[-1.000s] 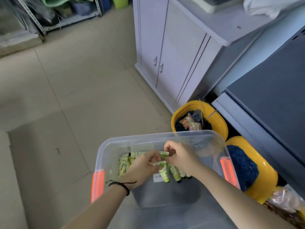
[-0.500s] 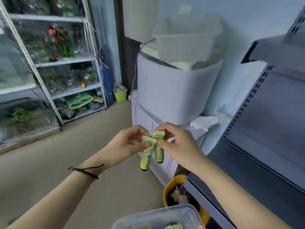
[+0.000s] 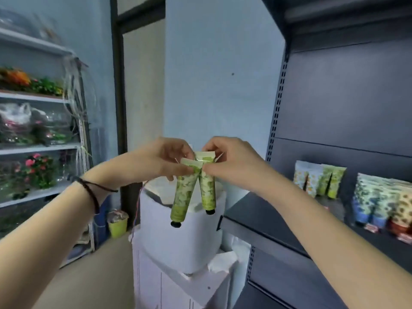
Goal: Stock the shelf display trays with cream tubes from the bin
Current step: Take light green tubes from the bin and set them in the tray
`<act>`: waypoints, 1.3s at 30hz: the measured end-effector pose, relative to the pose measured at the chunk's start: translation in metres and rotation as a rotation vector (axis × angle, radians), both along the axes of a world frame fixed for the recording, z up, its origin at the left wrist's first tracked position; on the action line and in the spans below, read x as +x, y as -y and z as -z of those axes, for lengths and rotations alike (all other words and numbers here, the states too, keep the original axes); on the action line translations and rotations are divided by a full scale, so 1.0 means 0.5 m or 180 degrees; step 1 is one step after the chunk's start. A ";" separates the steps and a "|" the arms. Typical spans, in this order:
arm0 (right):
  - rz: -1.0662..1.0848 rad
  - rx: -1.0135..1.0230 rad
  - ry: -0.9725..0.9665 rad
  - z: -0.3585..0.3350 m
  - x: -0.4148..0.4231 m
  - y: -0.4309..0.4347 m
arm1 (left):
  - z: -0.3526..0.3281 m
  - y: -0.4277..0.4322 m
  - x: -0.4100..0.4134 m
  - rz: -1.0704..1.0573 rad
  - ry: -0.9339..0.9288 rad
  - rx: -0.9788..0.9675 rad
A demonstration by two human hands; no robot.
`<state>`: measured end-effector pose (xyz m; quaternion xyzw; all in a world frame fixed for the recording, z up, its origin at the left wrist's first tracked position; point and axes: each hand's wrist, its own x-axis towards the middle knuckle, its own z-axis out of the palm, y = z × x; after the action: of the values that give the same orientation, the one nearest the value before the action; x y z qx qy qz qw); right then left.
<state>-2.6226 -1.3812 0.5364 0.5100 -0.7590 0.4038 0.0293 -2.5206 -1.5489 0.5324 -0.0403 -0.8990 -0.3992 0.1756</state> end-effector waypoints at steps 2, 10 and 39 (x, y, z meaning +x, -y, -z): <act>0.0061 0.0149 0.0102 -0.062 -0.027 -0.048 | -0.057 -0.035 -0.031 0.0101 0.0038 -0.0224; 0.0749 0.0581 0.0156 -0.189 -0.178 -0.257 | -0.175 -0.200 -0.219 0.0383 0.0140 -0.0992; 0.1915 0.1349 0.0045 -0.069 -0.700 -0.448 | -0.044 -0.424 -0.823 0.0468 0.0194 -0.1623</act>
<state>-2.9725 -1.1573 0.5709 0.2559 -0.9420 0.2144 0.0351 -2.9323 -1.3367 0.5546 -0.1364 -0.9701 -0.1725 0.1031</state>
